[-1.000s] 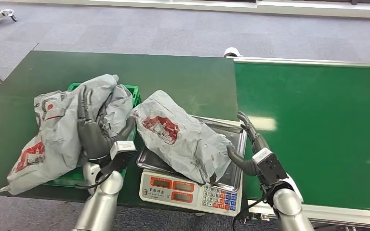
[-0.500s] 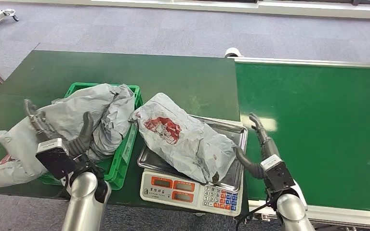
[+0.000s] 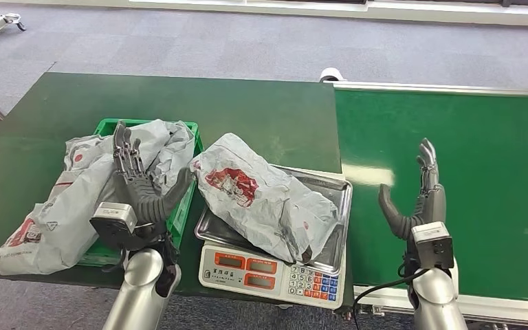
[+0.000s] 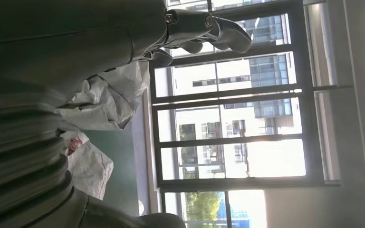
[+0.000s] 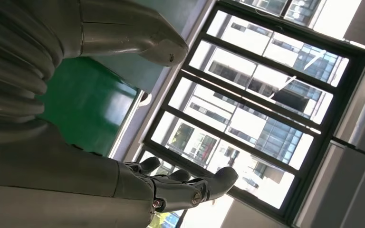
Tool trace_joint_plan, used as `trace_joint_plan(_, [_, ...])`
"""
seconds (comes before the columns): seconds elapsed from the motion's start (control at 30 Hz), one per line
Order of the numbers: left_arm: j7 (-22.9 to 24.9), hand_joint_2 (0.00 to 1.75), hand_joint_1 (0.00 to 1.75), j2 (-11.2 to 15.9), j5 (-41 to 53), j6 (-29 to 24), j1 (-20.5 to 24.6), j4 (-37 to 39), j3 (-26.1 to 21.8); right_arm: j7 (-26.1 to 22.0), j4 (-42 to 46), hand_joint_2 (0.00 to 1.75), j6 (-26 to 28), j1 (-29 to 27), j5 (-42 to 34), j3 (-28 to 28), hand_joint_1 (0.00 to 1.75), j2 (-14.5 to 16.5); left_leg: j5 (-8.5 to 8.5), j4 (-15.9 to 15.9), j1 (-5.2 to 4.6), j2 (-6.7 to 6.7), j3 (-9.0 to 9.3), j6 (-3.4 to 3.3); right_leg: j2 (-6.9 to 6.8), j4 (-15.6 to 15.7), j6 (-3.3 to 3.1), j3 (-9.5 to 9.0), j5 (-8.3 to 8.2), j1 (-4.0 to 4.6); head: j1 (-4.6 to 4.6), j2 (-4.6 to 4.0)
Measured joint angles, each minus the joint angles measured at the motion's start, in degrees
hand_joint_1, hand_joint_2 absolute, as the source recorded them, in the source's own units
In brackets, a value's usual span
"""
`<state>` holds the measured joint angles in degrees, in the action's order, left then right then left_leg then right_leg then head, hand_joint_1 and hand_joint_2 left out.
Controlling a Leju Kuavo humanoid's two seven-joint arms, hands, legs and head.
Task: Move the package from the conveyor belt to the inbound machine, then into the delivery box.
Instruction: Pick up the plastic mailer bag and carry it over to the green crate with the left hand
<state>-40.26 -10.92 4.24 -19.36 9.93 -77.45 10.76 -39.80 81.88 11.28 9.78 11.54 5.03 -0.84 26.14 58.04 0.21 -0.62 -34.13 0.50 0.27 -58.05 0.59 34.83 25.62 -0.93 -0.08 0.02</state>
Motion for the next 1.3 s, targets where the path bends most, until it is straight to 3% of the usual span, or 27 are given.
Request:
trace_joint_plan(0.17, [0.00,1.75,0.00,0.43,1.90,2.81,0.31,0.01,5.67,-0.17,-3.60,1.75,3.80,1.91,-1.46,-0.80,0.00,0.03,0.00,0.00,0.00,0.00,0.00,-0.01,0.00,0.00,0.01,-0.01,0.00,-0.03,0.02,0.00])
trace_joint_plan(0.4, [-0.03,1.75,0.00,2.08,2.55,-1.14,0.63,-5.01,14.26,-0.18,-10.44,1.75,7.21,2.53,-3.37,-1.47,0.00,0.02,0.00,0.02,-0.01,-0.02,0.00,-0.01,-0.01,0.00,0.01,-0.01,-0.01,-0.04,0.01,0.00])
trace_joint_plan(0.6, [-0.01,1.75,0.00,3.19,1.74,6.47,1.25,-5.27,19.17,-0.19,-16.28,1.75,8.24,2.88,-4.25,-1.53,0.00,-0.04,0.01,0.00,0.00,-0.02,0.00,0.00,-0.01,0.00,0.00,0.00,0.01,-0.03,0.02,0.00])
trace_joint_plan(0.73, [0.10,1.75,0.00,2.60,0.85,11.57,1.75,0.04,19.36,-0.22,-20.06,1.75,6.74,3.24,-5.43,-1.52,0.00,-0.20,0.01,0.00,0.00,0.00,0.01,-0.01,0.00,0.00,0.00,0.00,0.01,-0.03,0.02,0.00])
trace_joint_plan(0.9, [1.48,1.75,0.00,1.01,7.85,3.74,6.36,14.47,19.36,-0.24,-23.19,1.75,5.60,3.38,-5.62,-1.53,0.00,-0.37,-0.02,0.01,-0.01,-0.04,0.01,-0.03,-0.04,0.01,0.02,-0.03,-0.02,-0.04,0.01,0.00])
trace_joint_plan(1.1, [11.99,1.75,0.00,-1.46,18.88,-1.51,13.57,34.35,19.36,-0.26,-25.25,1.75,4.35,4.11,-5.72,-1.74,0.00,-0.56,-0.03,0.01,-0.01,0.01,0.02,-0.02,0.01,0.00,0.00,0.01,-0.09,-0.04,0.02,0.00])
trace_joint_plan(1.3, [22.47,1.75,0.00,-2.43,27.07,-3.85,18.25,43.66,19.38,-0.27,-26.50,1.75,2.77,5.85,-6.36,-2.72,0.00,-0.58,-0.03,0.01,-0.01,0.03,0.00,-0.02,0.01,0.00,0.00,0.02,-0.09,-0.03,0.01,0.00])
